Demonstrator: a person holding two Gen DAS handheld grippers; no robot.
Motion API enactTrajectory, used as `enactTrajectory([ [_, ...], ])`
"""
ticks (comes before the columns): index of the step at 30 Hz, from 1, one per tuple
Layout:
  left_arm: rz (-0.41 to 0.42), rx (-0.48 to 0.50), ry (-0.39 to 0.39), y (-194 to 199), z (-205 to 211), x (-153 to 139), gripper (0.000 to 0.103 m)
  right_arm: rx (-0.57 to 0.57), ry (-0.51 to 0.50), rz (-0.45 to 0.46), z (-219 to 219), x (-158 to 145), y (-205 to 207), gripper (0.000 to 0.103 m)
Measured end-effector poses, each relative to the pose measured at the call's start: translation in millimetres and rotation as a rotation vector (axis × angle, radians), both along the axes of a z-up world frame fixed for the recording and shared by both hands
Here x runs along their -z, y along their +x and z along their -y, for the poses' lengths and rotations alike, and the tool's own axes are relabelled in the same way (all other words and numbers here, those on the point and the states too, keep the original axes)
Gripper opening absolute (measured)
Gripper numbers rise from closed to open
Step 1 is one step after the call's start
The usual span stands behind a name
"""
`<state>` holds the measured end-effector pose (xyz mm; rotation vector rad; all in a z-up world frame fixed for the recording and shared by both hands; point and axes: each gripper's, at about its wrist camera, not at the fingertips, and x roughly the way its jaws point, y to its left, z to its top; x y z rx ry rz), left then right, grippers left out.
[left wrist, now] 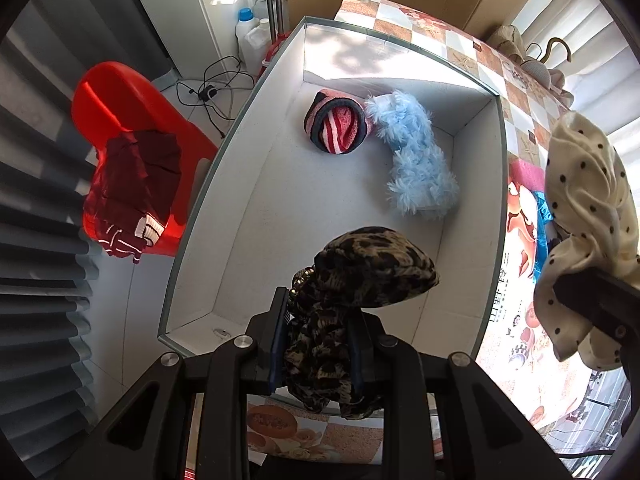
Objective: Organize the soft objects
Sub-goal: 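Lower leopard scrunchie into box with left gripper while right lowers polka-dot scrunchie, then open both grippers and withdraw them from the box toward the table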
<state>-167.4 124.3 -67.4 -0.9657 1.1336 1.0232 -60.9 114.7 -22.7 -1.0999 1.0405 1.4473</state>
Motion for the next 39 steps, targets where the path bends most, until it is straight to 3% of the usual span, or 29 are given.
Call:
enactTrajectory([
  [14,-0.041,0.026,0.006,8,-28,9,0.028,0.031,-0.035,0.01,-41,12,10,0.02],
  [32,-0.037,0.08,0.021,16,-50,13,0.032,0.048,-0.023,0.044,-82,8,9,0.02],
  [33,-0.031,0.081,0.021,16,-51,12,0.034,0.047,-0.019,0.044,-83,7,9,0.022],
  [34,-0.026,0.082,0.02,16,-51,12,0.044,0.048,-0.018,0.036,-84,5,10,0.026],
  [36,-0.036,0.074,0.051,15,-50,7,0.058,0.069,-0.004,0.031,-86,1,12,0.058],
  [38,-0.023,0.055,0.088,9,-51,0,0.07,0.093,0.032,0.014,-86,-7,16,0.062],
  [39,-0.002,0.043,0.098,5,-52,-4,0.071,0.097,0.047,0.009,-86,-11,18,0.062],
])
